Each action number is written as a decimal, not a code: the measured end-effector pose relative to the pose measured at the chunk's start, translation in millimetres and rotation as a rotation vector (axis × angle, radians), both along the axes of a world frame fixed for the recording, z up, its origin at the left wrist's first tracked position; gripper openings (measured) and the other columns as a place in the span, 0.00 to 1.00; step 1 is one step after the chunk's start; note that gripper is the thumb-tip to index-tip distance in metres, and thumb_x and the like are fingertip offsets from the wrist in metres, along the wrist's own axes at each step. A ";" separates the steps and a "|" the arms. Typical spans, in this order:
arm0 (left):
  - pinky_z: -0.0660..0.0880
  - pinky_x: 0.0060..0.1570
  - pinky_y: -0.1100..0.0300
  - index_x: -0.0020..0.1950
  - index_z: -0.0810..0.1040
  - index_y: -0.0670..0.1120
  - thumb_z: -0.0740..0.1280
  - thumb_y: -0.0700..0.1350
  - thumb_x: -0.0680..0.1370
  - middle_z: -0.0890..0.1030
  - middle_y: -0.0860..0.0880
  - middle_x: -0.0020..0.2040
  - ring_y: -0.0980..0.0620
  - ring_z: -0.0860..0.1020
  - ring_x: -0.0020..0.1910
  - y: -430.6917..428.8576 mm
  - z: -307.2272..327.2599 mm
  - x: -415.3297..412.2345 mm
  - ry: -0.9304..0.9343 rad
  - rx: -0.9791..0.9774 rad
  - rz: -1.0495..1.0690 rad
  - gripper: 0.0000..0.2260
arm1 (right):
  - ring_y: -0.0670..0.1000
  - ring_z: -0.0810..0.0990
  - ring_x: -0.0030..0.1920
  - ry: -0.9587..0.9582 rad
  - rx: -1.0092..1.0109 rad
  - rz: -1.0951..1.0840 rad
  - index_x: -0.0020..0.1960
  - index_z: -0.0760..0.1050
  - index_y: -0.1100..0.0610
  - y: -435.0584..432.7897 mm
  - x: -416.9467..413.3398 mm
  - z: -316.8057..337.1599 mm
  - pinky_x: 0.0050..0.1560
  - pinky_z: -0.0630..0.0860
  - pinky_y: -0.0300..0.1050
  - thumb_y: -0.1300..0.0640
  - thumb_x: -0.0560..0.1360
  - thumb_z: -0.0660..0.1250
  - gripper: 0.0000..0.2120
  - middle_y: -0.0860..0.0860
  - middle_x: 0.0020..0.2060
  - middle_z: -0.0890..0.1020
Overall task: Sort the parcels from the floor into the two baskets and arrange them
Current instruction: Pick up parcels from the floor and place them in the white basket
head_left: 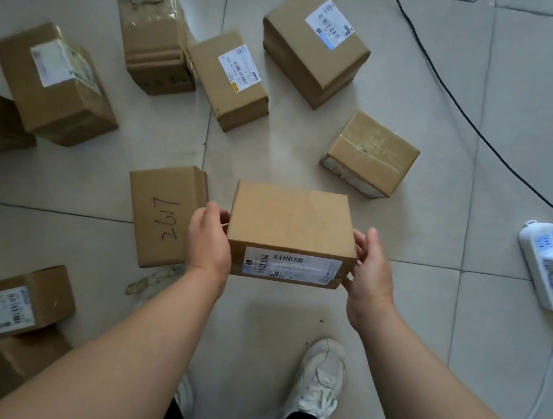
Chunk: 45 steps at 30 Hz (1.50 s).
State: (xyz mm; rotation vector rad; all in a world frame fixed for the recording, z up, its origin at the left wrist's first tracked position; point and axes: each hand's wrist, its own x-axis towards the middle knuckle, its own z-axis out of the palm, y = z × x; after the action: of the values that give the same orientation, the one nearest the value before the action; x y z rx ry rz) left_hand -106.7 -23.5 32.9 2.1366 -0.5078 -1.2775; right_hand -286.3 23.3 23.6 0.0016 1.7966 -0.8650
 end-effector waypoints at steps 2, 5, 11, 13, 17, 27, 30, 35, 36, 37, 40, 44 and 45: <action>0.71 0.36 0.64 0.41 0.74 0.47 0.58 0.47 0.82 0.76 0.51 0.38 0.53 0.74 0.39 -8.5 8.7 15.2 -0.035 -0.081 0.055 0.12 | 0.48 0.79 0.48 -0.015 -0.050 0.063 0.51 0.80 0.50 -14.4 18.7 8.5 0.49 0.73 0.48 0.46 0.81 0.56 0.15 0.47 0.46 0.82; 0.70 0.39 0.61 0.43 0.75 0.44 0.62 0.48 0.79 0.76 0.50 0.37 0.52 0.73 0.40 -24.2 19.7 49.0 -0.120 -0.179 0.149 0.10 | 0.48 0.78 0.53 -0.031 -0.122 0.152 0.56 0.79 0.47 -37.6 54.8 20.4 0.55 0.75 0.51 0.50 0.81 0.59 0.11 0.46 0.51 0.81; 0.71 0.43 0.57 0.42 0.76 0.47 0.63 0.51 0.76 0.78 0.48 0.40 0.50 0.75 0.42 -30.3 15.1 136.3 -0.247 -0.202 0.193 0.09 | 0.51 0.74 0.63 -0.049 -0.227 0.407 0.55 0.75 0.35 -71.8 137.3 20.8 0.65 0.71 0.52 0.43 0.69 0.60 0.15 0.51 0.64 0.74; 0.72 0.46 0.53 0.41 0.76 0.49 0.66 0.55 0.72 0.79 0.45 0.43 0.50 0.75 0.44 -22.4 2.0 163.8 -0.227 -0.129 0.165 0.10 | 0.50 0.71 0.67 -0.042 -0.213 0.499 0.60 0.72 0.34 -72.2 158.8 7.0 0.71 0.66 0.51 0.44 0.70 0.59 0.19 0.50 0.68 0.71; 0.75 0.47 0.52 0.44 0.77 0.52 0.69 0.57 0.71 0.80 0.50 0.46 0.47 0.78 0.51 2.5 -18.9 194.5 0.073 0.042 0.147 0.11 | 0.47 0.65 0.72 -0.088 -0.174 0.535 0.76 0.60 0.40 -58.7 179.8 -21.8 0.75 0.59 0.53 0.40 0.71 0.62 0.34 0.47 0.73 0.66; 0.64 0.65 0.48 0.65 0.76 0.55 0.66 0.69 0.65 0.82 0.51 0.58 0.50 0.75 0.61 25.9 -32.8 198.4 0.553 0.225 0.175 0.32 | 0.49 0.80 0.61 -0.312 -0.051 0.405 0.72 0.64 0.43 -37.6 200.0 -42.2 0.56 0.68 0.47 0.32 0.59 0.68 0.44 0.49 0.63 0.79; 0.56 0.71 0.40 0.65 0.74 0.58 0.66 0.71 0.61 0.80 0.51 0.62 0.48 0.73 0.64 26.4 -12.4 201.5 0.532 0.222 0.116 0.35 | 0.49 0.80 0.59 -0.274 -0.050 0.463 0.70 0.67 0.46 -41.8 200.2 -26.1 0.63 0.66 0.51 0.32 0.57 0.69 0.44 0.50 0.62 0.80; 0.56 0.70 0.42 0.55 0.75 0.58 0.66 0.70 0.60 0.79 0.51 0.61 0.48 0.72 0.64 12.3 43.8 203.1 0.521 0.163 0.098 0.28 | 0.50 0.81 0.58 -0.242 -0.101 0.543 0.68 0.69 0.49 -61.5 200.3 31.5 0.49 0.71 0.40 0.32 0.58 0.68 0.42 0.53 0.61 0.81; 0.57 0.69 0.41 0.55 0.74 0.58 0.65 0.69 0.62 0.78 0.50 0.61 0.48 0.72 0.64 8.4 58.4 202.0 0.518 0.143 0.104 0.26 | 0.49 0.82 0.57 -0.238 -0.123 0.544 0.68 0.69 0.50 -65.7 199.7 46.5 0.47 0.71 0.39 0.32 0.59 0.68 0.41 0.53 0.60 0.81; 0.57 0.69 0.40 0.55 0.74 0.58 0.65 0.69 0.63 0.78 0.50 0.61 0.47 0.72 0.64 4.4 74.2 200.9 0.511 0.116 0.111 0.25 | 0.49 0.82 0.56 -0.237 -0.143 0.543 0.69 0.69 0.51 -70.1 199.5 63.7 0.47 0.71 0.38 0.34 0.61 0.68 0.40 0.53 0.60 0.81; 0.61 0.68 0.39 0.54 0.75 0.57 0.65 0.68 0.64 0.79 0.50 0.60 0.49 0.73 0.61 -7.0 137.2 197.1 0.498 0.029 0.147 0.24 | 0.49 0.82 0.56 -0.246 -0.201 0.570 0.69 0.68 0.51 -81.5 198.8 123.4 0.48 0.73 0.37 0.34 0.63 0.68 0.39 0.53 0.59 0.82; 0.64 0.66 0.39 0.61 0.74 0.57 0.66 0.69 0.63 0.79 0.48 0.60 0.50 0.74 0.58 -14.1 242.4 195.3 0.443 -0.073 0.201 0.30 | 0.48 0.82 0.56 -0.236 -0.326 0.682 0.71 0.66 0.49 -98.5 200.0 227.2 0.52 0.73 0.37 0.32 0.62 0.68 0.42 0.51 0.60 0.81; 0.64 0.65 0.38 0.62 0.74 0.57 0.66 0.70 0.62 0.79 0.48 0.60 0.49 0.74 0.58 -13.8 272.7 195.1 0.436 -0.093 0.220 0.32 | 0.48 0.82 0.56 -0.231 -0.359 0.706 0.71 0.66 0.49 -103.0 200.3 257.1 0.55 0.74 0.39 0.33 0.63 0.67 0.40 0.51 0.60 0.81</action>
State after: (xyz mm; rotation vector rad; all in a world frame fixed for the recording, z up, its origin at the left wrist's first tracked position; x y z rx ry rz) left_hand 88.4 -37.3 305.7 1.7120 -0.1406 -1.4999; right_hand -86.0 -79.8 280.7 -0.6947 1.2634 -0.6206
